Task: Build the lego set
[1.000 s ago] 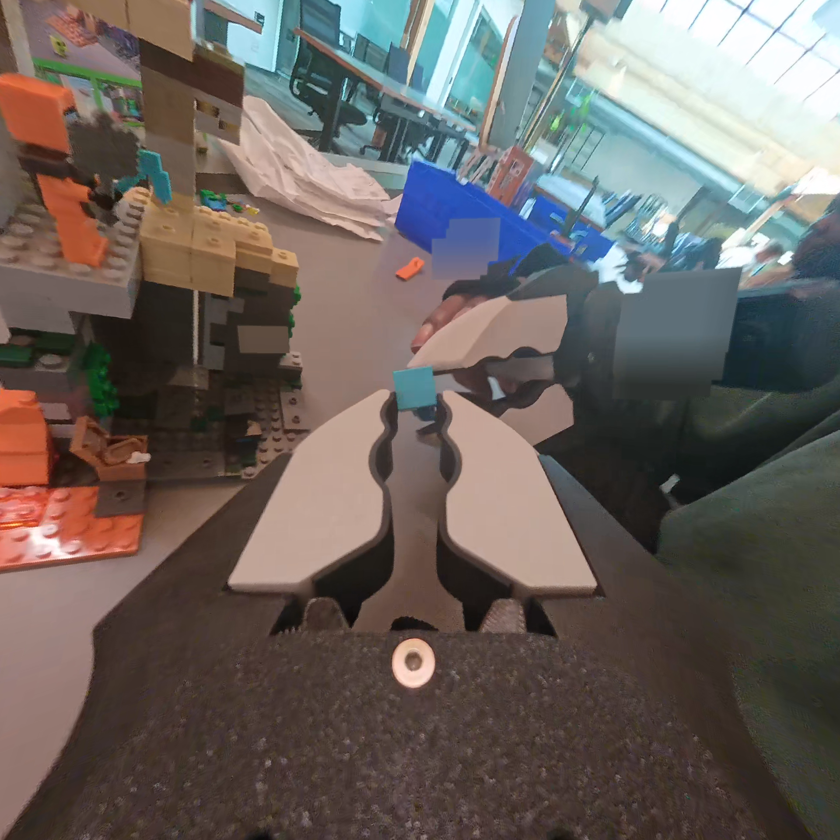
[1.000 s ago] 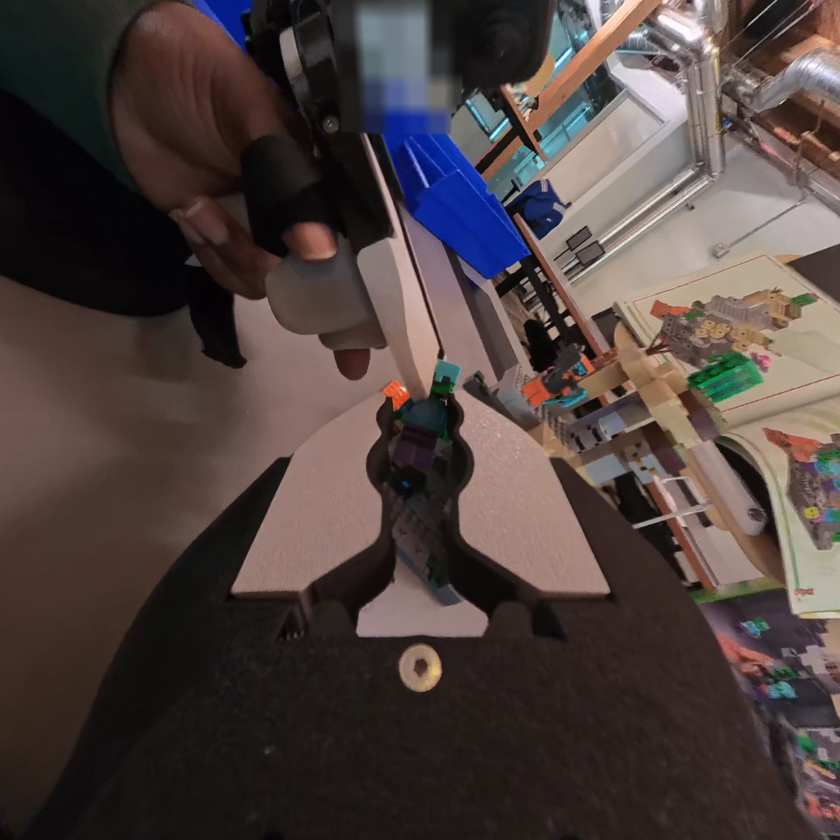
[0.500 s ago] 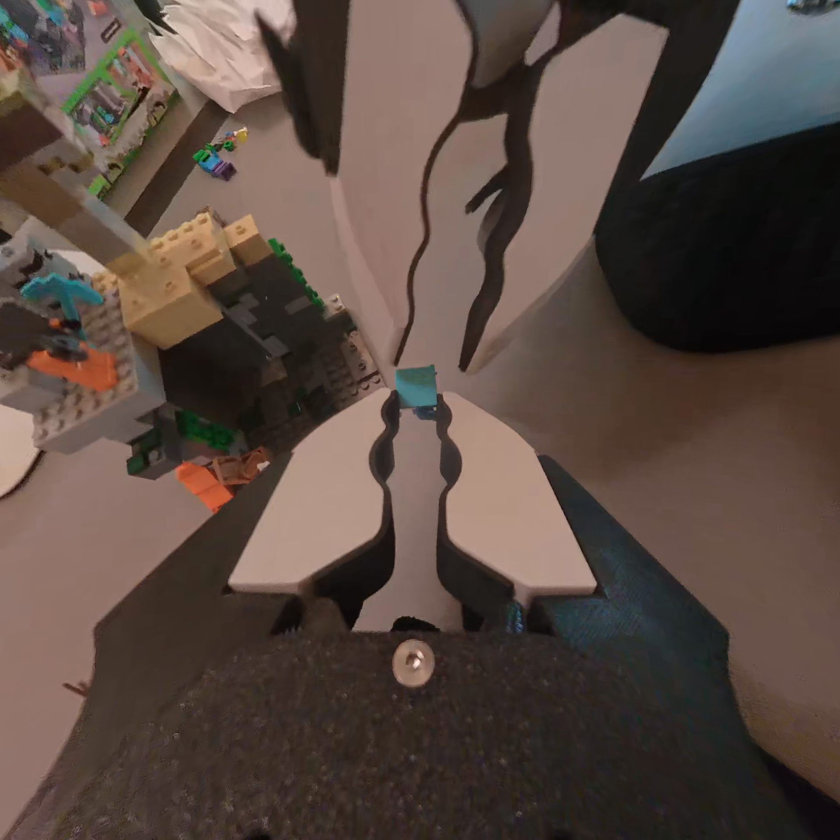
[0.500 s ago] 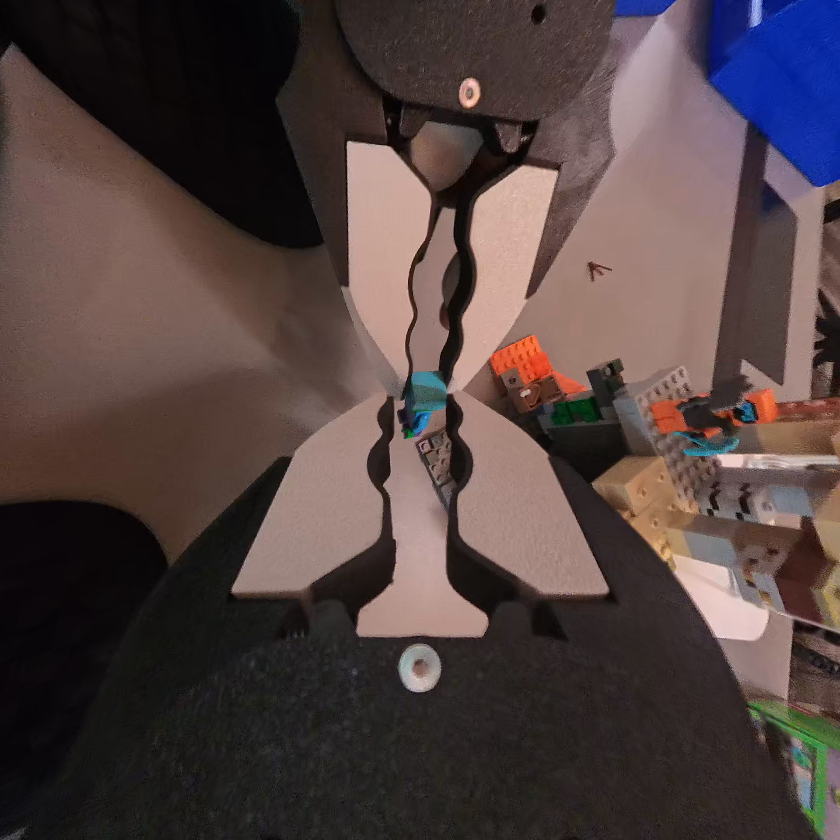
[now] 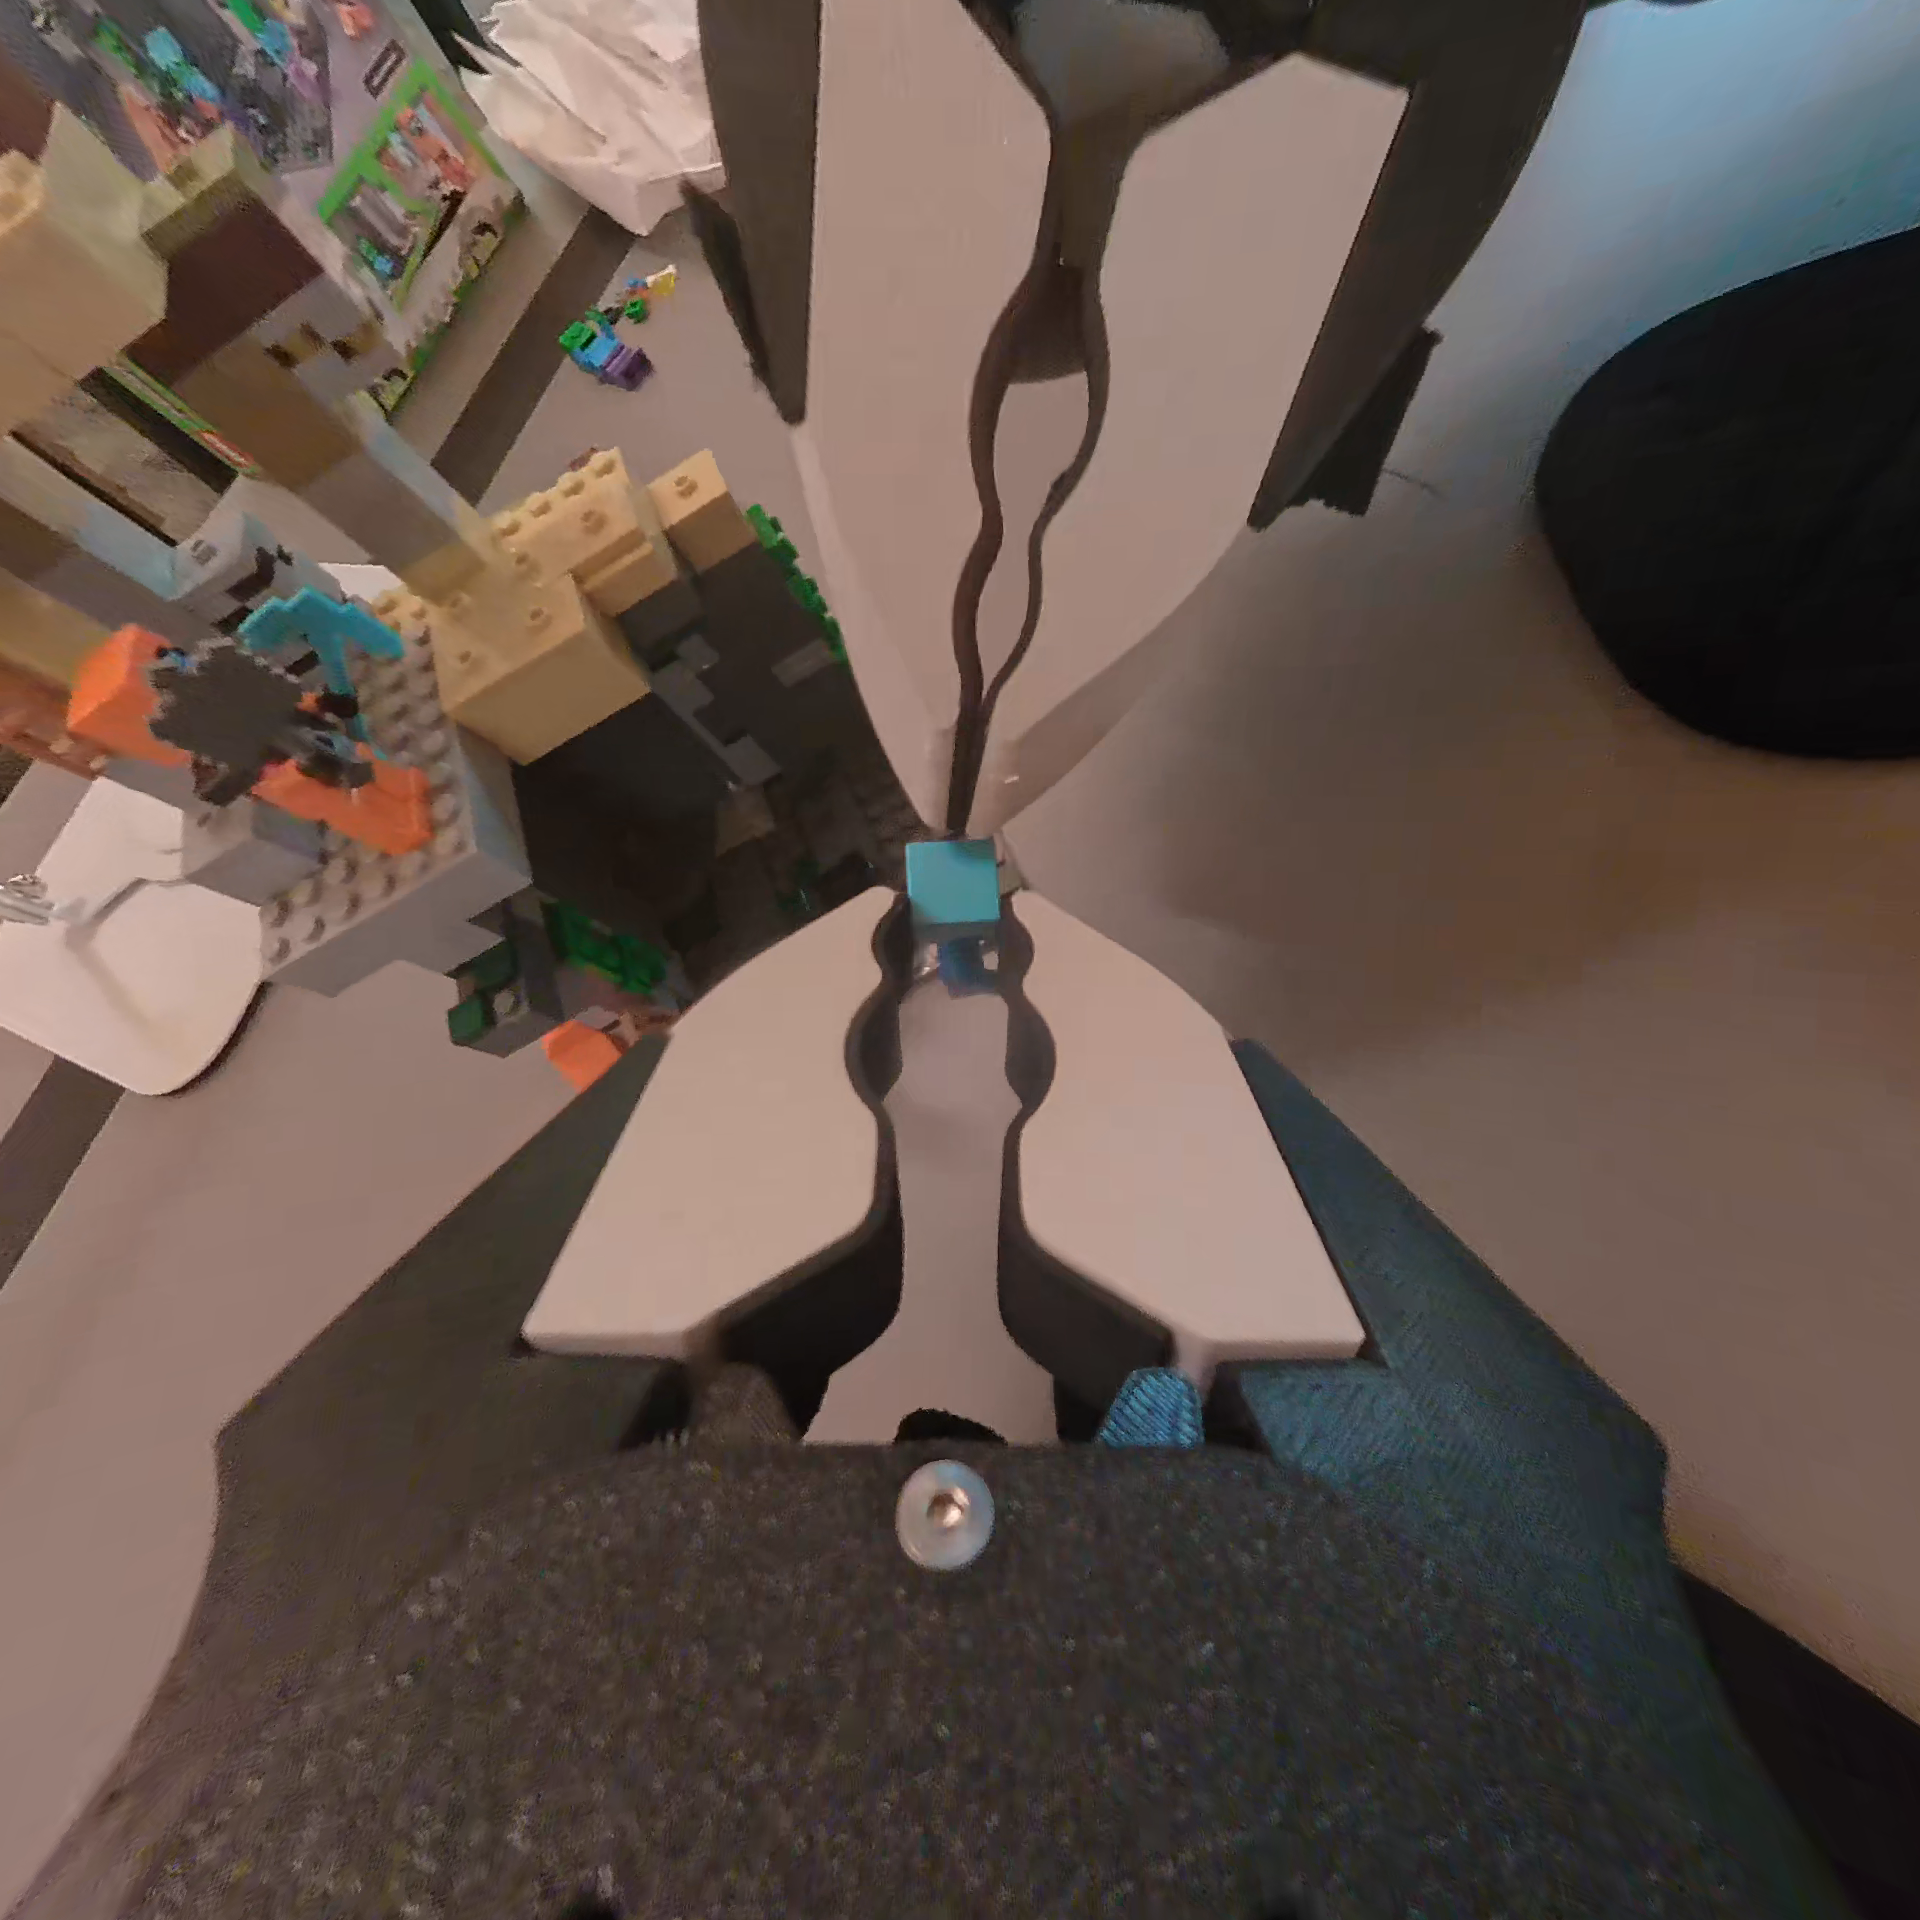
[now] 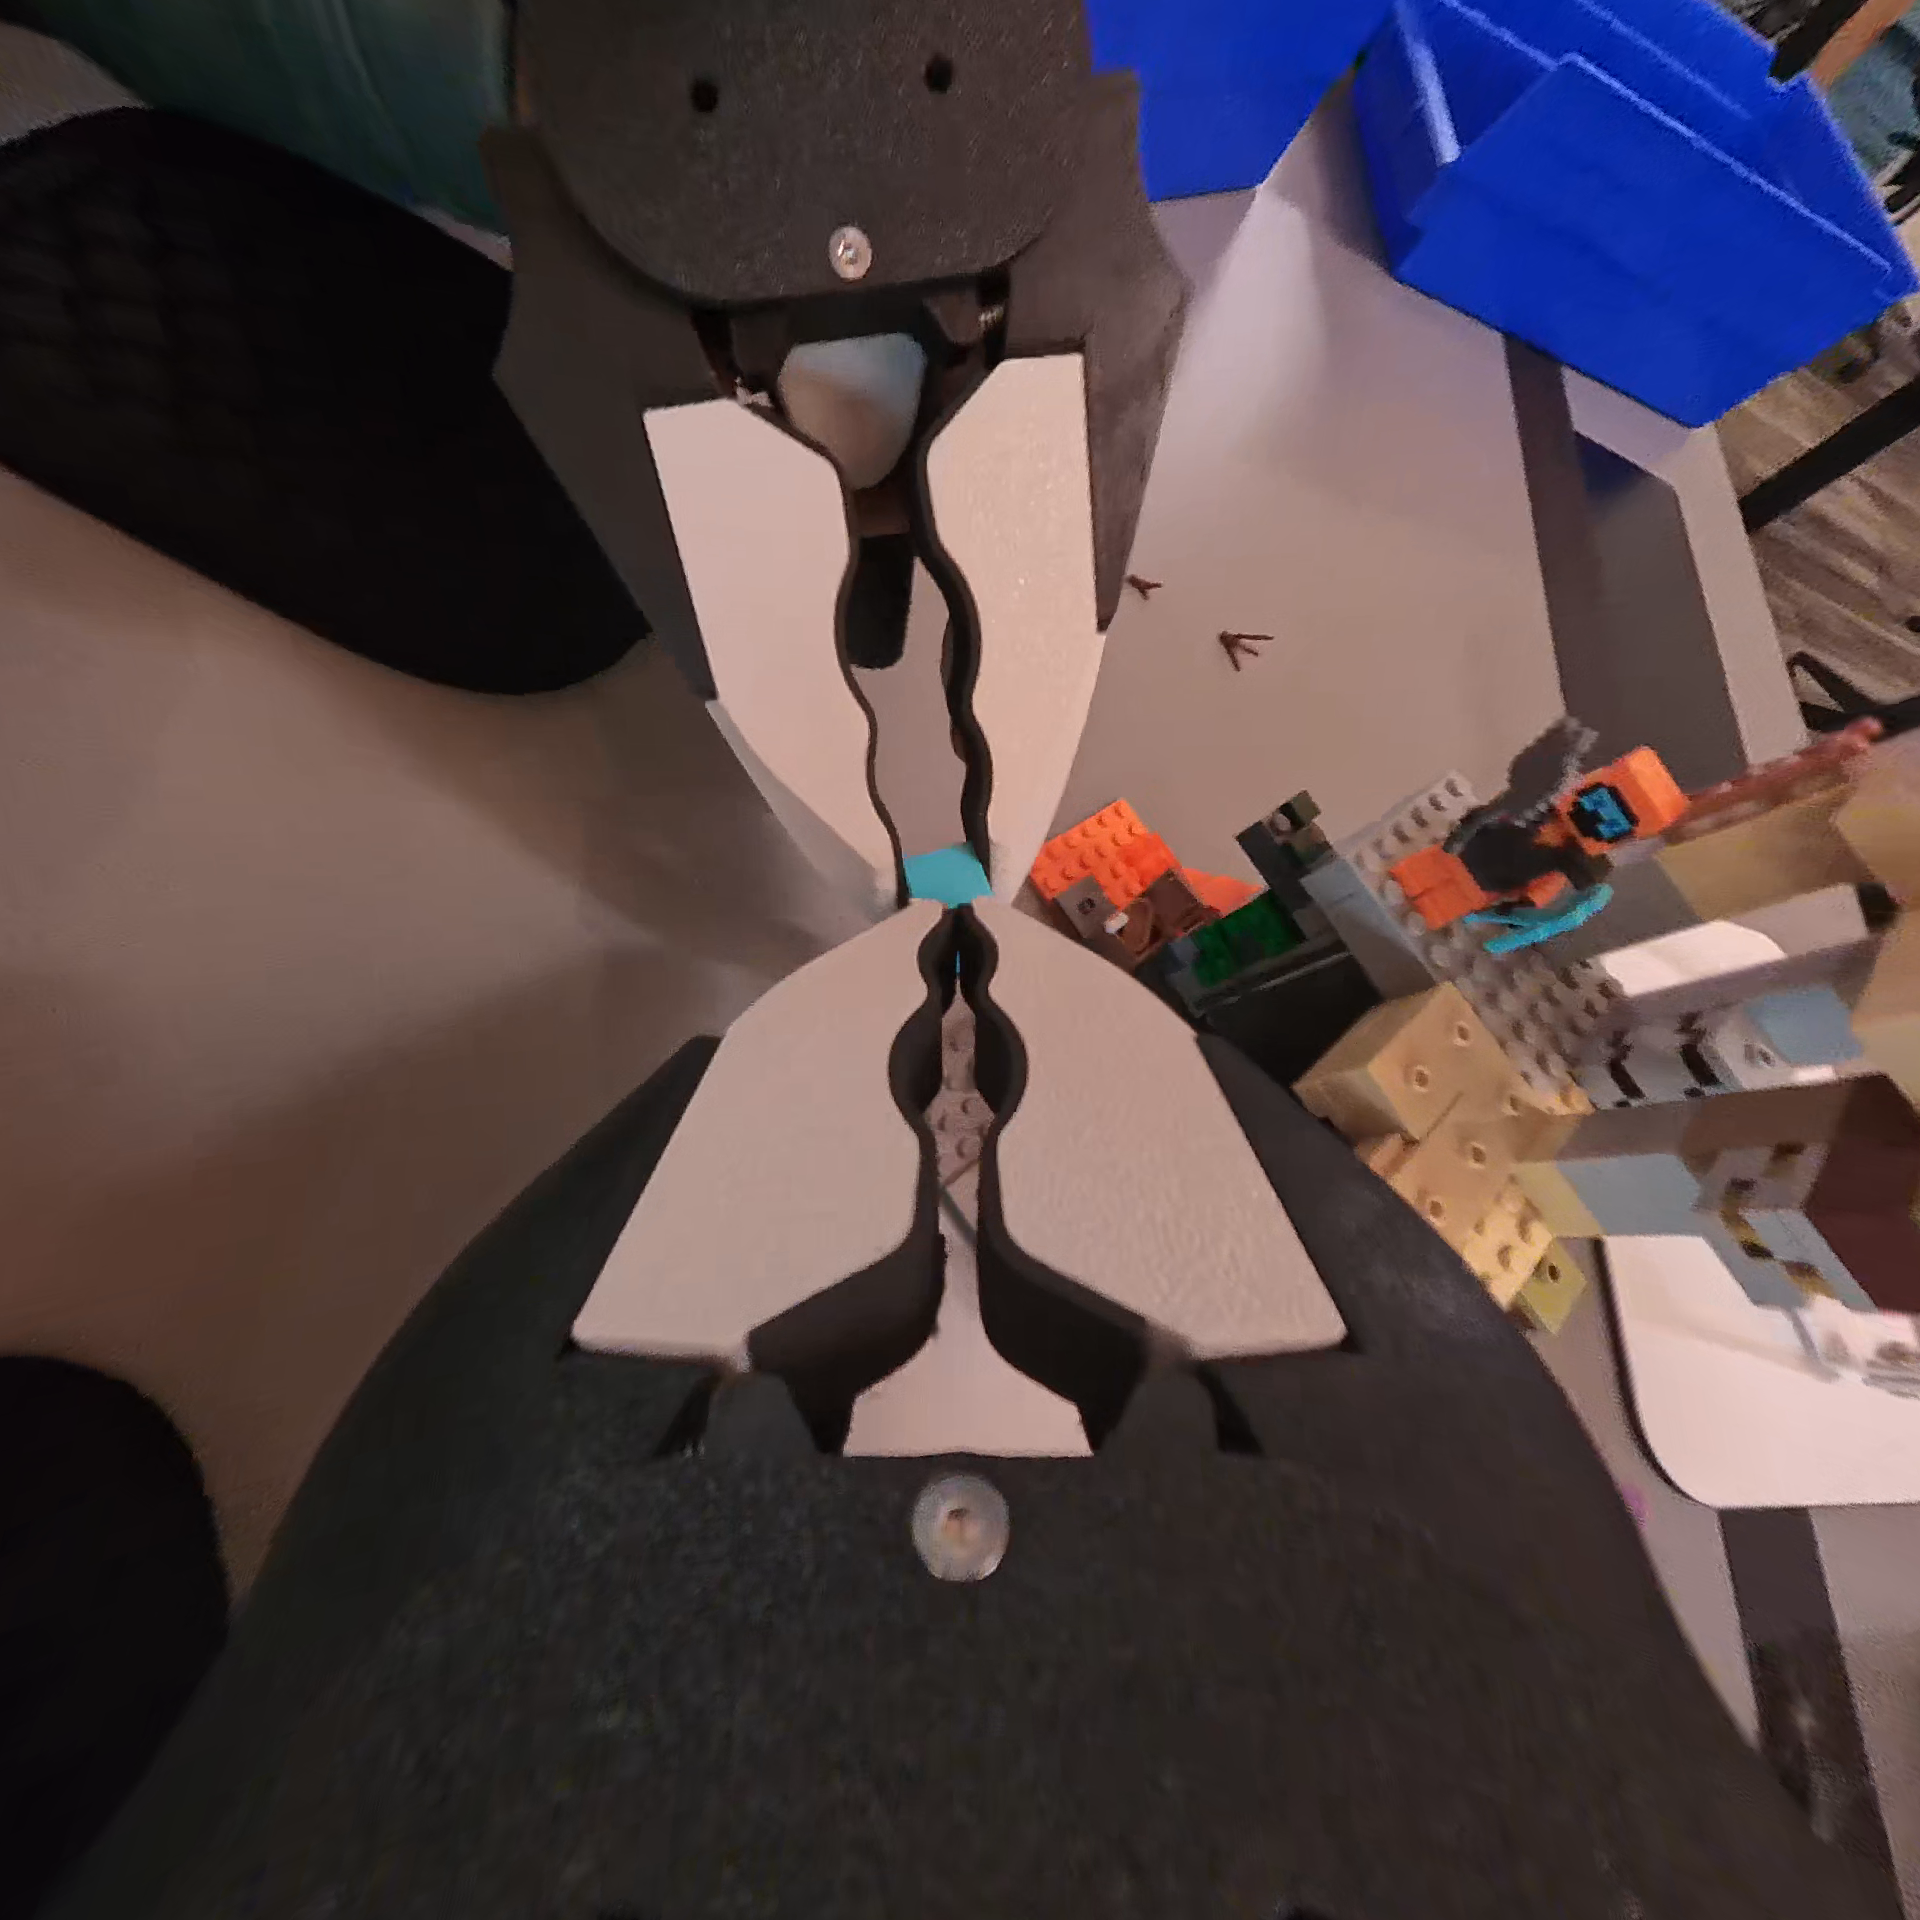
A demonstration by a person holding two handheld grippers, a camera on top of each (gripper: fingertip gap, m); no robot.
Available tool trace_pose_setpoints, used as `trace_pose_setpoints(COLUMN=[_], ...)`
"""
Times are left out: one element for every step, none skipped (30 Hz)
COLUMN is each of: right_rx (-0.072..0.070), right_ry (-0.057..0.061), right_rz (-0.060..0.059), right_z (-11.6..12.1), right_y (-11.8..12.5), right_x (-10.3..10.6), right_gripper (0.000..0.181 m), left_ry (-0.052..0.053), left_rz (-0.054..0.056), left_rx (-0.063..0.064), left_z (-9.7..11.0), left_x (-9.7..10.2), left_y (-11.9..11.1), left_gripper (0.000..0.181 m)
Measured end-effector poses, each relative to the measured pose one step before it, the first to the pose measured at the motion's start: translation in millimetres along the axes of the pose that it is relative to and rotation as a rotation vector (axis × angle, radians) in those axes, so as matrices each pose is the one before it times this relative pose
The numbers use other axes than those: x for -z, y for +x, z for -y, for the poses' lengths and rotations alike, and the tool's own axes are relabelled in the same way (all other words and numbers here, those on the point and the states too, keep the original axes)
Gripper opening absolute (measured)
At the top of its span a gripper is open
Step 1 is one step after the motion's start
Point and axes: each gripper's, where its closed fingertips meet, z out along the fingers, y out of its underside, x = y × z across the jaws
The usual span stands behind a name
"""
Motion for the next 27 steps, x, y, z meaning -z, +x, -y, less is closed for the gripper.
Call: trace_pose_setpoints(right_rx=[-0.0055,-0.0078,-0.0138,-0.0138,-0.0128,-0.0173,-0.0263,-0.0341,-0.0355,-0.033,-0.0289,-0.0241,-0.0217,-0.0206,-0.0176,-0.0125,-0.0053,-0.0002,-0.0012,-0.0037,-0.0026,-0.0001,0.0031,0.0057,0.005,0.0036,0.0034], right_ry=[0.0038,0.0051,0.007,0.0029,-0.0023,0.0017,0.0144,0.0245,0.0222,0.012,0.003,-0.0039,-0.0111,-0.0184,-0.0235,-0.0291,-0.0261,-0.0191,-0.0145,-0.0127,-0.0114,-0.0108,-0.0083,-0.0032,-0.0012,-0.0032,-0.004], right_rz=[-0.0188,-0.0207,-0.0211,-0.0228,-0.0277,-0.0267,-0.0173,-0.0091,-0.0071,-0.0113,-0.0178,-0.0179,-0.0114,-0.0046,0.01,0.0163,0.0133,0.0175,0.0191,0.0098,0.0114,0.0166,0.0134,0.0115,0.01,0.0079,0.0067], right_z=[-1.71,-1.89,-2.09,-3.68,-5.68,-6.11,-4.84,-3.73,-4.21,-5.77,-7.37,-8.73,-9.86,-10.48,-9.99,-9.26,-7.28,-5.1,-3.36,-2.32,-1.8,-1.39,-0.93,-0.08,0.09,-0.14,-0.28], right_y=[4.82,5.82,6.63,7.47,8.63,8.51,7.3,5.92,5.5,6.05,6.81,6.46,5.23,3.62,0.82,-0.75,-1.04,-1.81,-2.21,-0.75,-1.16,-2.35,-2.39,-2.57,-2.8,-2.6,-2.33], right_x=[1.4,3.01,4.63,5.81,6.26,6.86,7.14,7.37,7.11,6.33,5.14,3.53,1.53,-0.75,-3.19,-4.49,-4.96,-4.82,-4.49,-4.17,-3.56,-3.14,-2.65,-2.3,-1.93,-1.66,-1.4], right_gripper=[0.002,0.006,0.008,0.009,0.01,0.01,0.011,0.012,0.013,0.014,0.015,0.017,0.019,0.021,0.024,0.028,0.031,0.032,0.033,0.035,0.037,0.037,0.037,0.037,0.037,0.037,0.037], left_ry=[-0.0079,-0.0076,-0.0042,-0.0051,-0.0074,-0.0071,-0.0063,-0.0061,-0.0039,-0.0034,-0.0014,-0.0012,-0.0065,-0.0079,-0.0089,-0.0075,-0.0097,-0.0134,-0.0065,-0.0041,-0.005,-0.0079,-0.0096,-0.0091,-0.0073,-0.0048,-0.0078], left_rz=[0.0046,0.0023,0.0058,0.0095,0.0128,0.0112,0.0107,0.0113,0.0122,0.0093,0.0072,0.0047,0.0051,0.0053,0.0058,-0.0011,-0.0049,-0.0063,-0.002,0.0005,0.0012,-0.0021,-0.0017,-0.0006,0.0015,0.0039,0.0019], left_rx=[0.0042,0.0103,0.0127,0.016,0.0189,0.022,0.026,0.0264,0.025,0.0251,0.026,0.0258,0.0257,0.0198,0.0149,0.0119,0.0133,0.0116,0.0067,0.0029,0.0004,-0.003,-0.0034,-0.0048,-0.0087,-0.0106,-0.0093], left_z=[-1.96,-2.22,-2.17,-2.41,-3.0,-2.76,-2.21,-1.4,-0.7,-0.05,0.71,1.14,0.97,1.04,1.03,1.3,0.73,-0.06,0.41,0.32,-0.19,-0.92,-1.29,-1.46,-1.06,-0.72,-0.89], left_x=[-2.47,-2.2,-1.94,-1.77,-1.65,-1.69,-1.41,-1.24,-1.21,-1.35,-1.81,-1.94,-2.25,-2.43,-2.41,-2.35,-2.52,-2.48,-2.12,-1.77,-1.84,-1.93,-2.04,-1.93,-1.74,-1.36,-0.96], left_y=[-2.39,-2.27,-2.98,-3.85,-4.77,-5.13,-5.25,-5.21,-5.13,-4.68,-4.23,-3.56,-3.49,-3.01,-2.58,-0.94,-0.05,0.63,0.58,0.3,0.2,0.7,0.85,0.61,0.29,-0.48,-0.42], left_gripper=[0.015,0.015,0.015,0.015,0.015,0.015,0.015,0.015,0.015,0.015,0.015,0.015,0.015,0.015,0.015,0.015,0.015,0.015,0.015,0.015,0.015,0.015,0.015,0.015,0.015,0.015,0.015])
